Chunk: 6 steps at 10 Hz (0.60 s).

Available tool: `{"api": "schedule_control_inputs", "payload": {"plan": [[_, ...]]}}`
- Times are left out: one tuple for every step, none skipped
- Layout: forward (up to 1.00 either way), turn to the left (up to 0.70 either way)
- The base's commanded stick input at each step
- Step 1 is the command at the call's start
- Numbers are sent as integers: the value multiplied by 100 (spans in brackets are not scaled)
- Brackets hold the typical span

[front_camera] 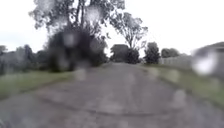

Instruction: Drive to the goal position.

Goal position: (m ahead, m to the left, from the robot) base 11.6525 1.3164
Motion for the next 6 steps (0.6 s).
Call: {"api": "schedule_control_inputs", "payload": {"plan": [[100,0],[100,0],[100,-1],[100,-4],[100,-6],[100,-40]]}}
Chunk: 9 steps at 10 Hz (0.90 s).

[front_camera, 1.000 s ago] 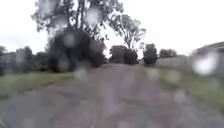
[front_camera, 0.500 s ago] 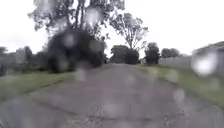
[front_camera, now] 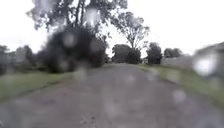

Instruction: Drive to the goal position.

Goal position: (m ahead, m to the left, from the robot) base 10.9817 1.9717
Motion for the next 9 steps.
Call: {"api": "schedule_control_inputs", "payload": {"plan": [[100,-40],[100,-40],[100,-36],[100,-31],[100,-26],[100,0],[100,0],[100,0],[100,0]]}}
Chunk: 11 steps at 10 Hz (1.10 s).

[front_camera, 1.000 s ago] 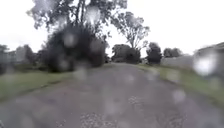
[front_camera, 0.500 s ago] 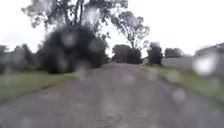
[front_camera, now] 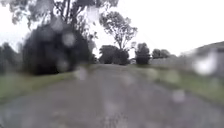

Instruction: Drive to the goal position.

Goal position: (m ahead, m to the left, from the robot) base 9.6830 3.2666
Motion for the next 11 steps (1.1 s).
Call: {"api": "schedule_control_inputs", "payload": {"plan": [[100,0],[100,0],[100,0],[100,0],[100,0],[100,0],[100,0],[100,0],[100,0],[100,0],[100,0]]}}
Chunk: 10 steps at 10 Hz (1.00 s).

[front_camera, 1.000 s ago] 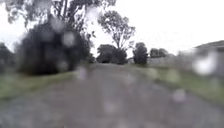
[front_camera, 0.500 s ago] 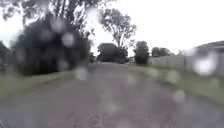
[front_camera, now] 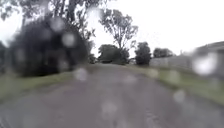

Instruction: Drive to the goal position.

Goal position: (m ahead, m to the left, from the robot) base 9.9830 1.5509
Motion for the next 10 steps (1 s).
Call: {"api": "schedule_control_inputs", "payload": {"plan": [[100,0],[100,0],[100,0],[100,0],[100,0],[100,0],[100,0],[100,0],[100,0],[100,0]]}}
